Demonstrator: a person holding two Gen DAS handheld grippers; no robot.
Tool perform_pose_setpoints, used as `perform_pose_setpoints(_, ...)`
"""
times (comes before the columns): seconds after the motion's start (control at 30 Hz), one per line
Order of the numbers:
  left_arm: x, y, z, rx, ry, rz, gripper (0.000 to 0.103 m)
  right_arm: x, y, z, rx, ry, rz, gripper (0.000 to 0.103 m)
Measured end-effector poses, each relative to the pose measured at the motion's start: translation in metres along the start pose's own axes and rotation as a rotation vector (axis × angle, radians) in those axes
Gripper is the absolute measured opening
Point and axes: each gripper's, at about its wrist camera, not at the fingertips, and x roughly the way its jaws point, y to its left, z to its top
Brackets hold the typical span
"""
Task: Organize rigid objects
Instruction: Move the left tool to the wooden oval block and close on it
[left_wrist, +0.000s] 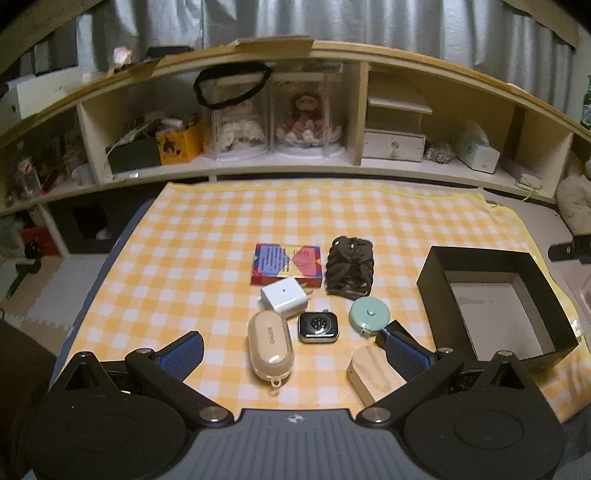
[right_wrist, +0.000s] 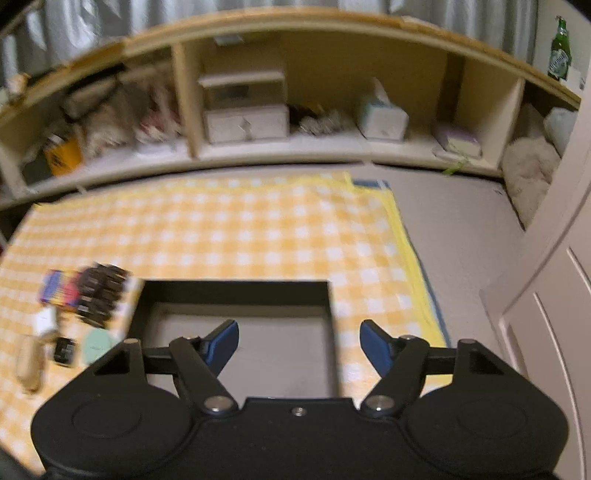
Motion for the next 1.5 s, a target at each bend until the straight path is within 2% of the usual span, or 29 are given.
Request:
perform_pose_setpoints(0.1, 0.007, 0.003, 0.001, -0.017, 0.059, -0.028, 0.103, 0.023, -0.007, -0.006, 0.006, 0.070, -0.038, 0.057)
perform_pose_setpoints(0.23, 0.016, 0.000, -0.002, -0.008, 0.106, -0.041, 0.103, 0.040, -0.016, -0.014, 0.043, 0.153, 0.009, 0.045)
perform_pose_setpoints(0.3, 0.020, -0.003, -0.004, -0.005, 0.123, -0.068, 0.103, 0.045, -0.018, -0.017, 0.049, 0.168, 0.010, 0.030)
perform_pose_setpoints(0.47, 0.025, -0.015, -0.010, 0.016, 0.120, -0.124, 0.103, 0.054, -0.019, -0.021, 0.050, 0.200, -0.010, 0.005)
perform_pose_setpoints(0.6, 0.030, -0.026, -0.008, 0.025, 0.147, -0.128, 0.103, 0.054, -0.027, -0.022, 0.082, 0.200, 0.002, 0.004)
perform_pose_setpoints(0.7, 0.040, -0.033, -0.004, -0.007, 0.219, -0.137, 0.102, 0.054, -0.027, -0.023, 0.085, 0.194, 0.008, 0.004)
perform_pose_setpoints(0.77, 0.046, -0.035, -0.004, -0.044, 0.255, -0.137, 0.098, 0.054, -0.029, -0.023, 0.092, 0.192, 0.015, 0.004)
perform_pose_setpoints(0.9, 0.062, -0.039, -0.008, -0.112, 0.325, -0.147, 0.084, 0.054, -0.030, -0.023, 0.104, 0.190, 0.026, 0.004)
perform_pose_setpoints(0.97, 0.068, -0.042, -0.011, -0.142, 0.351, -0.146, 0.082, 0.055, -0.031, -0.023, 0.107, 0.191, 0.028, 0.004)
perform_pose_setpoints(1.07, 0.077, -0.050, -0.013, -0.175, 0.357, -0.131, 0.081, 0.055, -0.032, -0.022, 0.115, 0.192, 0.034, 0.004)
perform_pose_setpoints(1.2, 0.090, -0.069, -0.014, -0.160, 0.344, -0.102, 0.076, 0.055, -0.035, -0.023, 0.131, 0.195, 0.048, 0.004)
perform_pose_setpoints(1.27, 0.097, -0.077, -0.016, -0.145, 0.340, -0.074, 0.072, 0.055, -0.036, -0.023, 0.138, 0.195, 0.052, 0.004)
perform_pose_setpoints(1.33, 0.105, -0.083, -0.019, -0.128, 0.345, -0.048, 0.060, 0.055, -0.037, -0.023, 0.144, 0.196, 0.059, 0.004)
perform_pose_setpoints(1.4, 0.112, -0.084, -0.023, -0.118, 0.358, -0.017, 0.052, 0.056, -0.040, -0.024, 0.158, 0.200, 0.068, 0.005)
perform_pose_setpoints(1.5, 0.114, -0.083, -0.026, -0.125, 0.348, -0.004, 0.052, 0.057, -0.044, -0.024, 0.185, 0.204, 0.084, 0.005)
